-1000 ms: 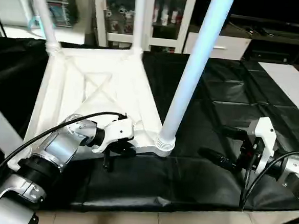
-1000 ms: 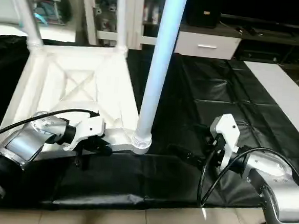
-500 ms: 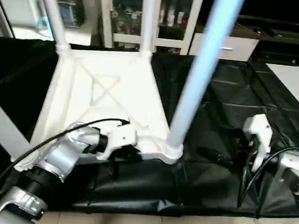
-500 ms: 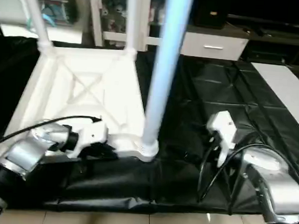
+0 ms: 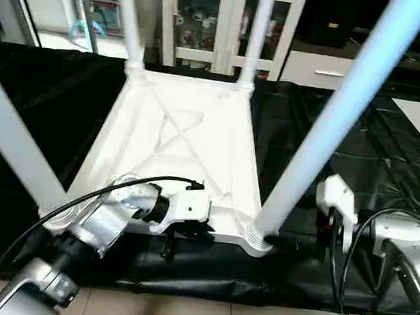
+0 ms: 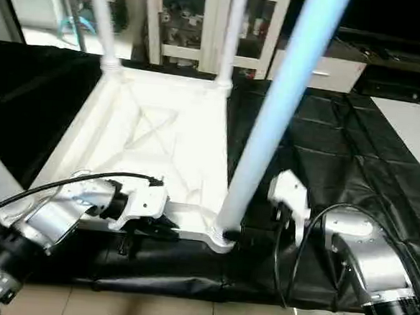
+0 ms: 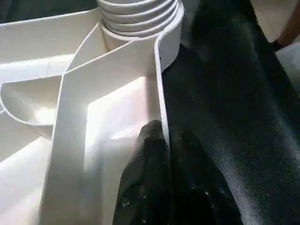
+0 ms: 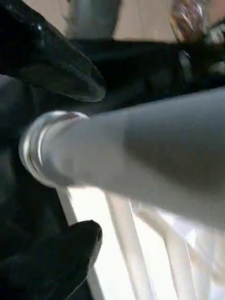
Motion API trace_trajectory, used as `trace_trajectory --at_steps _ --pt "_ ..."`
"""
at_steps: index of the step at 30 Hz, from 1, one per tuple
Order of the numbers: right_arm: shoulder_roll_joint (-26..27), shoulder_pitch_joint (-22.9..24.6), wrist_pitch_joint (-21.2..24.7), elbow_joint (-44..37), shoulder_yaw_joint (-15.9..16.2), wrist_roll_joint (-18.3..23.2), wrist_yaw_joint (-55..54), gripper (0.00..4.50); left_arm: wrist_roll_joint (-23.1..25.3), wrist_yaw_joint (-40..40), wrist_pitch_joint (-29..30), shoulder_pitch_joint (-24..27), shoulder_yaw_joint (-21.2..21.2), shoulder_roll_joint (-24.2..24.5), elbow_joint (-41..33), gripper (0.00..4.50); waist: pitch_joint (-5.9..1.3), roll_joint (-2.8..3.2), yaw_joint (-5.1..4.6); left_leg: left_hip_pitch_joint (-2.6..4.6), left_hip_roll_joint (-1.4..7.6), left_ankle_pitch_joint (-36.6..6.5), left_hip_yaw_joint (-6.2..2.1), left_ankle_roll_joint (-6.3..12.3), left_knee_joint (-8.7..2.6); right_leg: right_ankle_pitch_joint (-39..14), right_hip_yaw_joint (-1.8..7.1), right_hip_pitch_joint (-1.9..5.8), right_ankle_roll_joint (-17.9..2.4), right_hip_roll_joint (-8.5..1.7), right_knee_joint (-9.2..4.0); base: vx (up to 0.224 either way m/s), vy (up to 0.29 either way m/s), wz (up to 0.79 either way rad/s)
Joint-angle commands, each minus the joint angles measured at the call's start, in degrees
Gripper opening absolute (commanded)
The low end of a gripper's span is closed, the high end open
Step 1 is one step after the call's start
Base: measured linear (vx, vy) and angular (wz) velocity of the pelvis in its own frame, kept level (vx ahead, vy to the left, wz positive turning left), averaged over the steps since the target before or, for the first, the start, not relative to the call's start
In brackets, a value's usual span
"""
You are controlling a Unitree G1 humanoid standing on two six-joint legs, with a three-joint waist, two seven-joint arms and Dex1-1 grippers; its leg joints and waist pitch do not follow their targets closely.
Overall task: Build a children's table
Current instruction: Rotate leg to tighten
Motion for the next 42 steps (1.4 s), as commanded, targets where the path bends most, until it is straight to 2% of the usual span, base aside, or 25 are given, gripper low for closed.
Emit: trace_trajectory --at_steps 1,5,8,9,12,13,14,17,18,20,24,30,39,41,42 --pt "-0.16 -1.44 -1.73 1.68 1.01 -1.95 0.51 4.48 -1.00 -2.08 -2.69 -0.19 -2.46 -1.70 1.25 0.02 -2.57 -0.88 -0.40 1.23 4.20 -10.96 -2.05 2.42 -4.33 -13.04 3.13 0.89 -10.96 -4.22 -5.09 0.000 0.000 0.00" --pt "0.10 -2.29 -3.64 3.56 2.36 -3.88 0.78 4.48 -0.75 -2.32 -3.08 -0.54 -2.44 -1.88 1.98 0.02 -2.58 -0.95 -0.47 1.25 4.19 -11.69 -1.94 1.99 -4.33 -12.57 3.16 0.81 -11.46 -4.18 -5.05 0.000 0.000 0.00" --pt "0.94 -3.62 -4.81 5.64 3.13 -5.14 0.31 4.48 -0.50 -2.41 -3.63 -1.02 -2.71 -1.96 2.81 0.02 -2.69 -0.92 -0.45 0.98 4.20 -11.20 -2.04 2.08 -4.35 -12.37 3.12 1.02 -11.24 -4.26 -4.97 0.000 0.000 0.00" --pt "1.35 -4.15 -4.95 6.28 3.28 -5.28 0.18 4.17 -0.43 -2.43 -3.82 -1.21 -2.78 -2.01 3.16 0.00 -2.68 -0.98 -0.49 1.02 4.16 -10.95 -1.99 2.30 -4.31 -11.65 3.15 0.95 -11.53 -4.20 -4.89 0.000 0.000 0.00" --pt "2.10 -5.04 -5.24 7.35 3.58 -5.37 0.61 4.06 -0.25 -2.51 -4.45 -1.64 -2.79 -2.10 4.12 0.00 -2.61 -1.09 -0.43 0.97 4.17 -11.08 -1.94 2.64 -4.29 -11.65 3.16 0.96 -11.67 -4.22 -4.92 0.000 0.000 0.00" --pt "2.30 -5.24 -5.50 7.72 3.65 -5.40 0.93 4.06 -0.17 -2.54 -4.57 -1.72 -2.74 -2.11 4.35 0.00 -2.56 -1.07 -0.45 0.82 4.19 -11.43 -2.05 2.56 -4.39 -12.48 3.12 1.06 -11.44 -4.29 -4.98 0.000 0.000 0.00" --pt "2.42 -5.38 -5.65 8.00 3.71 -5.35 1.22 3.85 -0.04 -2.56 -4.62 -1.78 -2.70 -2.09 4.50 0.00 -2.49 -1.16 -0.50 0.84 4.24 -12.27 -2.12 2.31 -4.46 -14.02 3.11 1.02 -11.13 -4.37 -5.12 0.000 0.000 0.00" --pt "2.47 -5.56 -5.79 8.29 3.89 -5.26 1.63 3.68 0.05 -2.62 -4.59 -1.85 -2.68 -2.06 4.60 0.00 -2.45 -1.12 -0.58 0.96 4.34 -13.30 -2.19 1.67 -4.56 -16.12 3.16 0.90 -10.60 -4.45 -5.35 0.000 0.000 0.00" --pt "2.43 -5.63 -5.81 8.38 4.00 -5.26 1.87 3.68 0.09 -2.63 -4.58 -1.88 -2.69 -2.03 4.65 0.00 -2.43 -1.15 -0.66 0.88 4.35 -13.40 -2.22 1.55 -4.61 -16.04 3.16 0.93 -10.52 -4.40 -5.32 0.000 0.000 0.00" --pt "2.29 -5.62 -5.88 8.52 4.15 -5.32 2.54 3.32 0.12 -2.63 -4.55 -1.90 -2.71 -2.00 4.74 0.00 -2.44 -1.16 -0.68 0.88 4.36 -13.42 -2.23 1.53 -4.65 -15.91 3.16 0.92 -10.46 -4.39 -5.31 0.000 0.000 0.00" --pt "2.04 -5.44 -6.12 8.94 4.35 -5.65 3.72 3.00 0.19 -2.75 -4.89 -2.03 -2.77 -1.88 5.27 0.00 -2.45 -1.18 -0.74 0.80 4.32 -12.70 -2.19 1.89 -4.60 -14.59 3.18 0.95 -10.81 -4.37 -5.19 0.000 0.000 0.00" --pt "1.94 -5.07 -6.31 9.33 4.57 -5.97 4.24 2.57 0.36 -3.01 -5.13 -1.96 -2.83 -1.71 5.55 0.00 -2.39 -1.03 -0.79 0.85 4.39 -13.76 -2.26 1.50 -4.74 -15.86 3.18 0.88 -10.68 -4.38 -5.37 0.000 0.000 0.00" --pt "2.83 -4.29 -4.78 10.00 3.64 -5.25 3.27 2.48 0.39 -3.27 -5.06 -1.79 -2.81 -1.59 5.90 0.00 -2.27 -0.91 -0.87 0.85 4.41 -14.96 -2.33 1.02 -4.92 -16.61 3.24 0.81 -10.61 -4.43 -5.52 0.000 0.000 0.00" --pt "4.78 -4.81 -4.44 12.33 1.91 -5.46 -1.37 2.47 -0.14 -2.59 -4.19 -1.75 -2.07 -2.01 6.25 0.00 -2.12 -0.84 -1.04 0.87 4.38 -16.22 -2.38 0.64 -5.04 -18.60 3.24 0.60 -10.40 -4.50 -5.75 0.000 0.000 0.00" --pt "4.78 -4.81 -4.44 12.33 1.91 -5.46 -1.37 2.47 -0.14 -2.59 -4.19 -1.75 -2.07 -2.01 6.25 0.00 -2.09 -0.95 -1.37 0.72 4.36 -17.53 -2.66 0.01 -5.17 -21.38 3.13 0.74 -9.57 -4.59 -5.97 0.000 0.000 0.00"
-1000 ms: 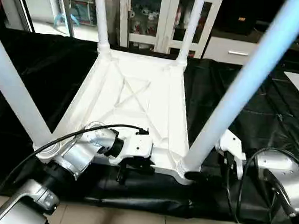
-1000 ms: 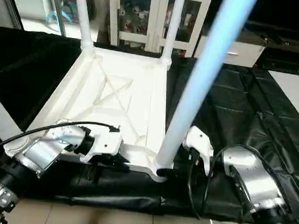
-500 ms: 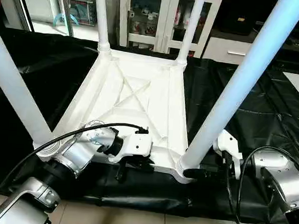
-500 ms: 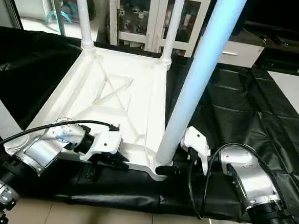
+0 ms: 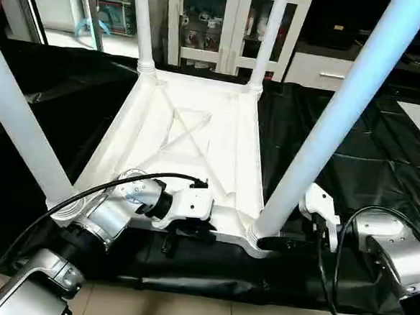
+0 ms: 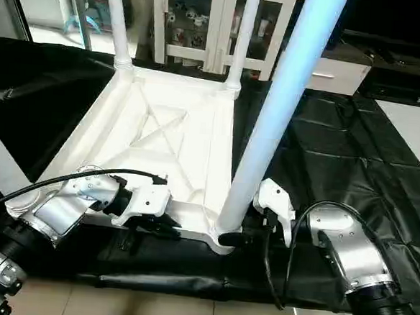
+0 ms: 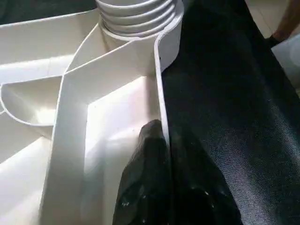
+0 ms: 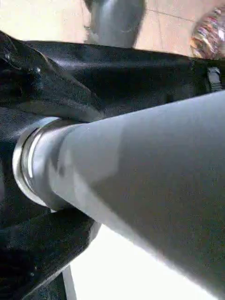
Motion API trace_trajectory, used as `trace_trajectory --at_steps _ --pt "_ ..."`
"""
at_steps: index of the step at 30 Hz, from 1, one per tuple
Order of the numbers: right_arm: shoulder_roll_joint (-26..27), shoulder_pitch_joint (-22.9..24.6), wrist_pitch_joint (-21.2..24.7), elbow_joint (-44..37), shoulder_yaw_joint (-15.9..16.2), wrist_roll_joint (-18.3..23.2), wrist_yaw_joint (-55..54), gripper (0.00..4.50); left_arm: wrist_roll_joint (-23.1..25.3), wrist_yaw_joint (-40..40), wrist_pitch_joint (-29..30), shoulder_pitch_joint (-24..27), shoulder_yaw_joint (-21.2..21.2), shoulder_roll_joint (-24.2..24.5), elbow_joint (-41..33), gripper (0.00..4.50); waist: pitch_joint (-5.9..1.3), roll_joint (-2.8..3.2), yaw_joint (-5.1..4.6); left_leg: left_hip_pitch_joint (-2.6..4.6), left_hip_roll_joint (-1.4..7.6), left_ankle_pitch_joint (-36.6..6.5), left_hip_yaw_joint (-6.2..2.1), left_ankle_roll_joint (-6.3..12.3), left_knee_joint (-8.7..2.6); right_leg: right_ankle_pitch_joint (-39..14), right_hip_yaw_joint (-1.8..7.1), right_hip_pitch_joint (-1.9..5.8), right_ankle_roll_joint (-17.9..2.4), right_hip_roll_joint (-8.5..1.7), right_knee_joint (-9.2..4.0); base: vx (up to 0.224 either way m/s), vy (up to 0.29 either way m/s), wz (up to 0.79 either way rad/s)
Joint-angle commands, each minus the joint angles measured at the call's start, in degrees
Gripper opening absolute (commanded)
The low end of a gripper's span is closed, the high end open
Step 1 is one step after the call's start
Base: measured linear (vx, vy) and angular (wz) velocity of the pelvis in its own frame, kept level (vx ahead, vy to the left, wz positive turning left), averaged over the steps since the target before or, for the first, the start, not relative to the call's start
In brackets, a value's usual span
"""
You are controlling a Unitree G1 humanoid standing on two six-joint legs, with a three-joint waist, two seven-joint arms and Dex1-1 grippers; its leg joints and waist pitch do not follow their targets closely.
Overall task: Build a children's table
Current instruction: Rotate leg to tighten
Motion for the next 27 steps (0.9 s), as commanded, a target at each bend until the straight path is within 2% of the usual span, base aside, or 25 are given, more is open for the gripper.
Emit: trace_trajectory --at_steps 1,3,4,5,6,8,9,10,12,14,15,17,18,19,22,23,25,27 --pt "1.87 -0.40 3.10 3.74 -2.45 -1.11 -8.22 2.47 -1.35 0.22 0.32 0.49 -1.40 -2.69 1.97 0.00 -2.21 -0.71 -0.56 1.10 4.32 -18.01 -2.88 -0.51 -5.14 -21.70 2.92 0.70 -9.54 -4.52 -5.99 0.000 0.000 0.00" --pt "3.50 -0.20 5.09 4.77 -3.15 -1.21 -11.67 2.47 -1.83 2.66 1.45 -0.24 -0.16 -4.48 3.61 0.00 -1.93 -0.70 -0.90 1.26 4.18 -20.16 -2.99 -1.42 -5.27 -24.68 2.91 0.31 -9.02 -4.50 -6.36 0.000 0.000 0.00" --pt "5.48 0.23 6.56 5.03 -3.46 -1.46 -15.07 2.47 -1.94 5.75 2.18 -1.45 1.03 -6.50 5.87 0.00 -2.05 -0.92 -1.53 1.10 4.15 -20.89 -3.31 -2.37 -5.41 -27.18 2.72 0.47 -8.09 -4.66 -6.50 0.000 0.000 0.00" --pt "5.48 0.23 6.56 5.03 -3.46 -1.46 -15.07 2.47 -1.94 5.75 2.18 -1.45 1.03 -6.50 5.87 0.00 -2.03 -0.90 -1.68 1.12 4.13 -21.42 -3.42 -2.55 -5.37 -28.07 2.65 0.40 -7.75 -4.73 -6.65 0.000 0.000 0.00" --pt "8.75 0.69 7.89 4.98 -3.82 -2.21 -20.59 2.47 -1.80 10.64 2.94 -3.48 2.65 -9.28 9.26 0.00 -2.12 -0.89 -1.97 1.27 4.12 -21.90 -3.42 -2.69 -5.32 -28.60 2.67 0.26 -7.38 -4.70 -6.74 0.000 0.000 0.00" --pt "10.80 0.72 8.52 5.10 -4.14 -2.79 -24.11 2.47 -1.84 12.73 3.21 -4.54 3.40 -10.62 10.91 0.00 -2.17 -0.89 -2.18 1.18 4.11 -22.12 -3.55 -2.79 -5.44 -28.65 2.50 0.40 -7.22 -4.75 -6.89 0.000 0.000 0.00" --pt "12.88 0.63 8.62 5.45 -4.35 -3.69 -27.60 2.47 -1.55 14.71 3.38 -5.56 3.98 -11.80 12.43 0.00 -2.22 -0.81 -2.33 1.13 4.10 -22.33 -3.68 -3.02 -5.54 -28.83 2.37 0.43 -6.81 -4.81 -7.02 0.000 0.000 0.00" --pt "14.76 0.48 8.71 5.87 -4.46 -4.74 -31.12 2.47 -0.97 17.05 3.57 -6.56 4.39 -12.82 13.83 0.00 -2.13 -0.77 -2.92 0.86 3.93 -23.56 -3.86 -3.50 -5.76 -29.44 2.21 0.38 -6.22 -4.64 -7.16 0.000 0.000 0.00" --pt "17.46 -0.12 8.19 7.17 -5.04 -6.24 -36.88 2.46 0.02 20.20 4.07 -7.88 4.73 -14.05 15.62 0.00 -2.13 -0.53 -3.13 1.20 3.97 -24.84 -4.01 -3.89 -5.81 -29.79 2.20 0.06 -6.12 -4.82 -7.36 0.000 0.000 0.00" --pt "20.65 -1.06 7.64 9.07 -6.39 -7.55 -44.45 2.46 1.04 24.92 5.04 -9.52 5.65 -15.74 17.97 0.00 -1.97 -0.28 -3.83 1.58 3.84 -27.94 -4.22 -4.84 -5.91 -30.91 1.81 -0.22 -5.79 -4.63 -7.80 0.000 0.000 0.00" --pt "23.66 -2.14 6.93 11.18 -8.04 -8.05 -51.21 2.46 1.79 29.38 5.96 -10.97 6.50 -17.31 20.17 0.00 -1.99 0.10 -3.96 1.62 3.76 -28.63 -4.38 -5.27 -5.95 -30.94 1.69 -0.22 -5.77 -4.73 -7.84 0.000 0.000 0.00" --pt "27.02 -3.64 5.93 14.02 -9.94 -7.93 -57.82 2.46 2.54 35.06 6.66 -12.54 7.55 -19.00 22.78 0.00 -2.15 -0.10 -4.34 1.46 3.77 -29.95 -4.86 -6.01 -6.29 -30.21 1.30 0.23 -5.33 -4.65 -7.83 0.000 0.000 0.00" --pt "28.41 -4.41 5.22 15.47 -10.61 -7.84 -60.32 2.46 2.93 37.63 6.54 -13.20 7.93 -19.63 24.02 0.00 -2.04 0.18 -4.43 1.77 3.71 -30.86 -4.72 -5.89 -6.34 -28.85 1.37 -0.08 -5.48 -4.56 -8.16 0.000 0.000 0.00" --pt "30.11 -5.38 3.93 17.26 -11.56 -7.47 -63.05 2.45 3.70 41.32 5.72 -13.97 8.20 -20.21 25.56 0.00 -2.07 0.29 -4.56 2.51 3.47 -32.64 -4.56 -5.36 -6.18 -27.34 1.42 -0.60 -5.92 -4.40 -8.60 0.000 0.000 0.00" --pt "32.21 -6.69 1.44 19.28 -12.23 -7.61 -65.17 2.43 4.54 44.69 4.27 -14.93 8.33 -20.76 27.73 0.00 -1.89 0.36 -4.71 2.48 3.40 -33.00 -4.48 -4.60 -6.26 -25.91 1.48 -0.64 -6.31 -4.37 -8.72 0.000 0.000 0.00" --pt "32.97 -6.92 0.63 19.36 -12.79 -7.63 -65.72 2.39 4.81 45.07 3.48 -15.27 8.26 -20.91 28.56 0.00 -2.03 0.24 -5.07 1.99 3.44 -32.43 -4.57 -4.06 -6.48 -24.12 1.53 -0.17 -6.57 -4.40 -8.47 0.000 0.000 0.00" --pt "34.26 -7.43 -0.83 19.45 -14.25 -5.93 -63.82 2.22 5.45 44.89 2.45 -15.60 7.92 -20.91 29.50 0.00 -2.07 0.31 -5.10 1.85 3.47 -31.67 -4.48 -3.48 -6.54 -22.81 1.71 -0.11 -6.92 -4.54 -8.41 0.000 0.000 0.00" --pt "34.75 -7.36 -1.95 17.74 -14.91 -3.67 -59.76 2.22 6.06 44.67 1.69 -15.69 7.58 -20.43 30.05 0.00 -2.21 0.24 -5.09 1.25 3.63 -29.37 -4.55 -2.80 -6.72 -20.47 1.80 0.53 -7.41 -4.66 -8.03 0.000 0.000 0.00"
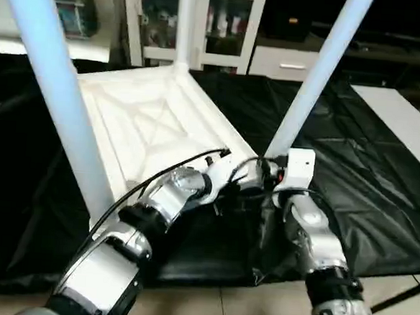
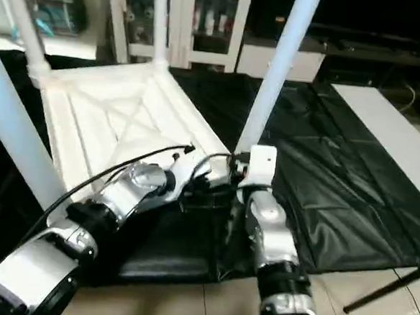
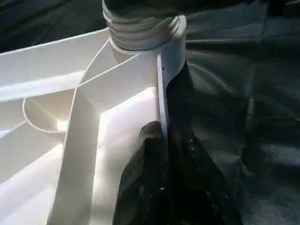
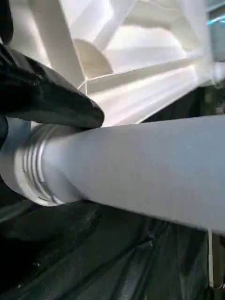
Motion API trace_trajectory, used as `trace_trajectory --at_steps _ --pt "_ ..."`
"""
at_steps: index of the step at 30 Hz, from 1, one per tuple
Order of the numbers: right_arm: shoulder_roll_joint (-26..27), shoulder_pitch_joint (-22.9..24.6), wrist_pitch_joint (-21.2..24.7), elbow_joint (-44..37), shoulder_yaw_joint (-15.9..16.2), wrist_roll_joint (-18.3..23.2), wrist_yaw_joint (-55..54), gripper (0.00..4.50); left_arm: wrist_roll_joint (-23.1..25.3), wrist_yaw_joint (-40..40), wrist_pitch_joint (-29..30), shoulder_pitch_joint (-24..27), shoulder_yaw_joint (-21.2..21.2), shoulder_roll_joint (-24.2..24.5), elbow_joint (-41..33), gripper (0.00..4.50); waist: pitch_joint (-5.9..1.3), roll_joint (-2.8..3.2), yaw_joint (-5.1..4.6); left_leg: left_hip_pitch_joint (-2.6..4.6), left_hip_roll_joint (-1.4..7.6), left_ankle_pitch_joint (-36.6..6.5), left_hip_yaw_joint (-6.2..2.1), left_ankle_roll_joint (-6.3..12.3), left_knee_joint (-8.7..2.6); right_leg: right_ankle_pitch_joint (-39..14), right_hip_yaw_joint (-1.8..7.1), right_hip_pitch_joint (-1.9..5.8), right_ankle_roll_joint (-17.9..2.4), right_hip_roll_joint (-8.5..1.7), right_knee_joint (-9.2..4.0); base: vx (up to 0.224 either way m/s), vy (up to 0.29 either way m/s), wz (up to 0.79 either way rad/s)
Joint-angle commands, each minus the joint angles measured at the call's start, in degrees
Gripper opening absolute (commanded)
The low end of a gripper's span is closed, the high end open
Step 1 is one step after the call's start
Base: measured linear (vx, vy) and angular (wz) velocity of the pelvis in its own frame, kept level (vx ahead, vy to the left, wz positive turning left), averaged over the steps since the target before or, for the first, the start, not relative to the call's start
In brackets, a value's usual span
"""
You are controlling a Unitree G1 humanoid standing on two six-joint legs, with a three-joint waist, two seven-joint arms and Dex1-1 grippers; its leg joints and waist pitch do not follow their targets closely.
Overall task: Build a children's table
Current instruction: Rotate leg to tighten
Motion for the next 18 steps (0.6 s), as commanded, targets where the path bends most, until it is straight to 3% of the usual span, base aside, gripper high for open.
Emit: trace_trajectory --at_steps 1,5,6,7,9,10,12,13,15,18 --pt "1.41 1.83 0.53 -1.01 2.32 2.57 6.67 2.45 -0.17 4.47 -4.19 -0.78 1.53 -0.11 0.65 0.00 -2.48 -0.42 -0.11 1.06 4.49 -26.24 -3.17 -1.69 -6.29 -17.91 2.40 0.66 -8.23 -4.60 -4.16 0.000 0.000 0.00" --pt "-0.86 2.67 -0.43 -4.00 2.96 2.55 8.36 2.73 0.36 3.17 -5.87 -0.49 0.81 1.23 1.16 0.00 -2.41 -0.48 0.08 0.77 4.58 -24.16 -3.07 -0.90 -6.23 -19.34 2.47 0.81 -8.40 -4.78 -4.37 0.000 0.000 0.00" --pt "-1.79 2.98 -0.31 -5.34 2.80 2.93 9.16 2.73 0.53 2.60 -6.20 -0.27 0.61 1.83 1.11 0.00 -2.50 -0.59 0.27 1.12 4.57 -23.31 -2.86 -0.63 -6.01 -18.84 2.58 0.57 -8.86 -4.77 -4.38 0.000 0.000 0.00" --pt "-2.89 3.38 0.37 -7.09 2.31 3.51 10.64 3.03 0.81 1.20 -7.16 0.08 0.14 2.66 0.97 0.00 -2.45 -0.62 0.62 1.36 4.62 -21.82 -2.55 -0.08 -5.89 -17.78 2.80 0.35 -9.28 -4.78 -4.35 0.000 0.000 0.00" --pt "-6.78 4.64 2.56 -11.39 1.89 4.31 14.91 3.09 0.92 -1.77 -7.80 1.19 -0.28 4.43 -0.14 0.00 -2.33 -0.75 1.10 1.46 4.70 -20.31 -2.27 0.94 -5.86 -17.31 2.89 0.36 -9.45 -4.57 -4.32 0.000 0.000 0.00" --pt "-9.09 5.38 4.15 -13.37 1.87 4.59 17.12 3.21 0.94 -3.49 -7.86 1.81 -0.54 5.32 -0.83 0.00 -2.33 -0.77 1.47 1.20 4.79 -19.02 -2.31 1.43 -5.94 -17.01 2.81 0.81 -9.06 -4.51 -4.21 0.000 0.000 0.00" --pt "-12.55 6.78 6.14 -16.22 2.22 4.89 20.96 3.45 0.83 -5.38 -7.54 2.75 -0.77 6.48 -1.79 0.00 -2.36 -0.71 1.96 1.27 4.86 -17.88 -2.12 1.56 -5.90 -16.84 2.85 0.58 -8.86 -4.39 -4.05 0.000 0.000 0.00" --pt "-16.82 9.28 7.91 -20.39 3.68 6.12 27.19 3.52 1.05 -8.02 -7.72 3.71 -1.57 7.93 -2.51 0.00 -2.42 -0.85 2.43 1.20 4.88 -17.78 -2.10 1.89 -5.79 -17.39 2.87 0.93 -8.73 -4.56 -4.16 0.000 0.000 0.00" --pt "-20.22 11.80 9.28 -24.43 4.62 7.61 32.07 3.57 1.18 -9.21 -7.98 4.28 -1.82 9.02 -2.81 0.00 -2.56 -0.83 2.47 1.23 4.92 -17.09 -1.95 2.18 -5.63 -16.38 2.92 0.68 -9.15 -4.52 -4.00 0.027 -0.019 0.01" --pt "-25.27 15.50 11.82 -29.66 5.66 9.87 38.45 3.94 0.92 -12.13 -8.98 5.12 -2.21 10.64 -3.49 0.00 -2.63 -1.16 2.88 0.77 4.96 -15.63 -1.99 3.25 -5.25 -15.24 3.02 0.89 -9.91 -4.54 -3.61 0.018 -0.013 0.01"
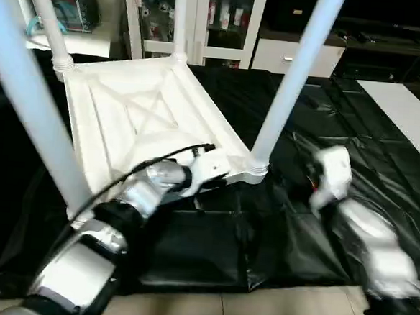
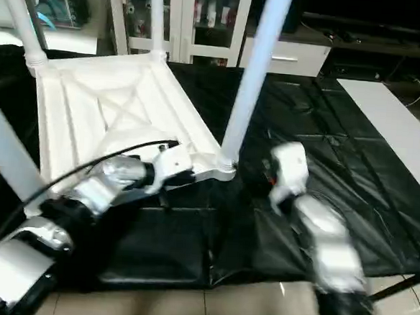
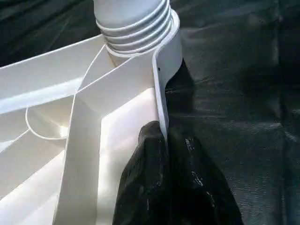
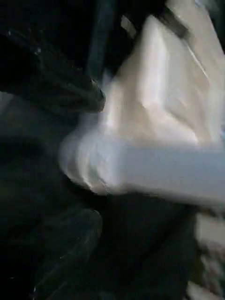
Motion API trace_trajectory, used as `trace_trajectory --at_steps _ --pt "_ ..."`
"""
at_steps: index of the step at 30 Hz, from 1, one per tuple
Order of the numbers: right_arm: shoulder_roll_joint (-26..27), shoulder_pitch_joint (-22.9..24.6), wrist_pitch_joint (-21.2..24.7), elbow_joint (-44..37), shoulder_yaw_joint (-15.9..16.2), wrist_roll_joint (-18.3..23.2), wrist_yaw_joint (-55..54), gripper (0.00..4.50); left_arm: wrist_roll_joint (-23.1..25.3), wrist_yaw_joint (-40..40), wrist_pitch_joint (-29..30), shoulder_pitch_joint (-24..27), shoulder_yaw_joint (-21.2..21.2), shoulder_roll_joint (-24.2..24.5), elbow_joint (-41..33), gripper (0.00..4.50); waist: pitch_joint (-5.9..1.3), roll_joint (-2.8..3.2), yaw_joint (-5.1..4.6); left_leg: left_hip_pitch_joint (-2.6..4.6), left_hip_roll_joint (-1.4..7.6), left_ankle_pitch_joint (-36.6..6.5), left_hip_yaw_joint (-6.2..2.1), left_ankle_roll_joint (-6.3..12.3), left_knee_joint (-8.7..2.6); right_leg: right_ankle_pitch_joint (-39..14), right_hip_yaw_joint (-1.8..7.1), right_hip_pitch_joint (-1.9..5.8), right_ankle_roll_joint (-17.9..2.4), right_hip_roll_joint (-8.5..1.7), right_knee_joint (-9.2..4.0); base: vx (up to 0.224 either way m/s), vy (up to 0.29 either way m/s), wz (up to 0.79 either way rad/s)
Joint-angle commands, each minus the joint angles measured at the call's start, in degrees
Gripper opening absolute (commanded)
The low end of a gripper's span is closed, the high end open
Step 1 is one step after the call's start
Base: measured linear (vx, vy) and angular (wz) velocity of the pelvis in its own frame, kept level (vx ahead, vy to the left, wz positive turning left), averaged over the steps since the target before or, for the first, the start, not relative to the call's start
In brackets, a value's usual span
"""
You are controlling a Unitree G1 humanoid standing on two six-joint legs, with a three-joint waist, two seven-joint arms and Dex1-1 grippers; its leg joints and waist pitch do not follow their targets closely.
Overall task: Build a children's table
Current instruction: Rotate leg to tighten
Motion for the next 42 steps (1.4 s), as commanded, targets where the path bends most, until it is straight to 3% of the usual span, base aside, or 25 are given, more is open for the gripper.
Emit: trace_trajectory --at_steps 1,2,3,5,7,9,10,11,13,20,23,29,34,42 --pt "-4.29 1.93 1.87 -5.11 0.95 2.49 6.94 3.97 0.23 -6.02 -2.09 3.43 -2.63 2.63 0.38 0.00 -3.04 -0.50 0.52 0.51 4.49 -14.66 -2.14 3.56 -4.59 -16.85 3.05 1.69 -10.54 -4.67 -4.22 0.000 0.000 0.00" --pt "-5.21 2.44 2.11 -5.75 1.12 2.85 8.08 4.05 -0.07 -7.74 -2.51 3.90 -2.85 3.15 -0.47 0.00 -3.20 -0.73 0.59 0.14 4.51 -12.84 -2.17 3.89 -4.51 -14.75 2.96 2.03 -10.97 -4.67 -3.86 0.000 0.000 0.00" --pt "-5.52 2.61 2.20 -5.96 1.18 2.97 8.47 4.19 -0.17 -8.32 -2.65 4.06 -2.93 3.33 -0.75 0.00 -3.19 -0.76 0.64 0.25 4.54 -12.48 -2.12 4.14 -4.47 -14.06 2.94 1.91 -11.21 -4.59 -3.80 0.000 0.000 0.00" --pt "-7.53 3.10 3.56 -6.93 1.83 4.80 12.56 4.37 -1.33 -17.21 -5.68 6.52 -5.48 6.05 -5.29 0.00 -3.16 -0.44 0.53 0.34 4.51 -11.99 -2.02 4.41 -4.47 -13.45 2.89 1.73 -12.23 -4.45 -3.72 0.000 0.000 0.00" --pt "-8.82 2.82 4.37 -7.22 2.90 5.63 15.80 4.46 -3.00 -23.57 -6.27 8.60 -7.13 7.57 -9.40 0.00 -3.19 -0.16 0.70 0.83 4.88 -12.09 -1.94 3.86 -4.57 -11.61 2.88 1.64 -13.65 -4.35 -3.33 0.000 0.000 0.00" --pt "-9.25 2.68 4.75 -7.48 3.21 5.47 16.74 4.46 -3.65 -25.09 -5.79 9.25 -7.39 7.79 -10.81 0.00 -3.16 0.18 1.07 1.61 4.92 -12.04 -1.51 3.07 -4.50 -9.89 2.87 1.03 -14.45 -3.95 -3.18 0.000 0.000 0.00" --pt "-9.82 2.04 4.76 -7.23 3.87 4.39 16.87 4.46 -3.77 -26.28 -6.07 9.71 -8.01 8.02 -12.01 0.00 -3.09 -0.07 1.39 2.11 4.85 -12.12 -1.09 2.66 -4.40 -8.65 2.92 0.71 -15.09 -3.75 -3.07 0.000 0.000 0.00" --pt "-10.21 1.59 4.54 -6.93 4.31 3.51 16.76 4.46 -3.75 -27.00 -6.01 9.96 -8.45 8.22 -12.75 0.00 -3.07 -0.58 1.55 1.95 4.88 -11.82 -0.98 2.55 -4.42 -8.50 2.94 0.91 -15.13 -3.83 -2.98 0.000 0.000 0.00" --pt "-10.96 0.48 4.60 -5.93 5.11 2.73 17.12 4.46 -4.11 -28.72 -5.85 10.46 -9.25 8.64 -14.45 0.00 -3.17 -0.42 2.28 2.01 4.84 -9.74 -0.70 2.16 -4.38 -7.59 3.01 0.98 -14.39 -3.92 -2.58 0.000 0.000 0.00" --pt "-10.45 -2.40 2.84 -1.65 8.70 0.12 20.04 4.46 -4.39 -30.24 -4.87 11.08 -9.30 8.60 -17.15 0.00 -3.11 -0.74 2.31 1.78 4.72 -13.56 -0.85 0.21 -4.45 -12.99 3.40 1.09 -12.33 -4.27 -3.13 0.000 0.000 0.00" --pt "-10.05 -3.32 2.02 -0.06 9.52 -0.84 20.18 4.46 -4.28 -30.36 -4.63 11.17 -9.24 8.65 -17.46 0.00 -3.26 -0.86 2.15 1.49 4.59 -11.93 -0.88 0.57 -4.26 -11.22 3.39 1.28 -12.40 -4.17 -2.81 0.000 0.000 0.00" --pt "-7.78 -6.40 -1.17 6.20 10.19 -1.98 20.15 3.98 -3.93 -30.22 -4.14 11.37 -9.37 9.12 -18.01 0.00 -3.20 -0.96 2.04 1.27 4.50 -10.99 -0.79 1.84 -4.04 -10.36 3.38 1.41 -13.36 -4.11 -2.66 0.000 0.000 0.00" --pt "-5.76 -7.54 -3.49 9.57 9.76 -1.60 20.69 3.42 -3.73 -30.31 -3.73 11.85 -9.41 9.26 -18.54 0.00 -3.12 -0.91 1.87 1.36 4.58 -13.80 -0.99 0.66 -4.23 -14.44 3.38 1.18 -12.45 -4.06 -2.99 0.000 0.000 0.00" --pt "-4.72 -7.86 -4.64 11.65 10.43 -1.34 22.77 2.81 -3.52 -30.56 -3.60 11.78 -9.75 9.55 -18.53 0.00 -3.20 -0.91 1.49 1.30 4.50 -13.34 -0.96 0.86 -4.14 -12.46 3.40 1.23 -13.05 -3.91 -2.76 0.000 0.000 0.00"
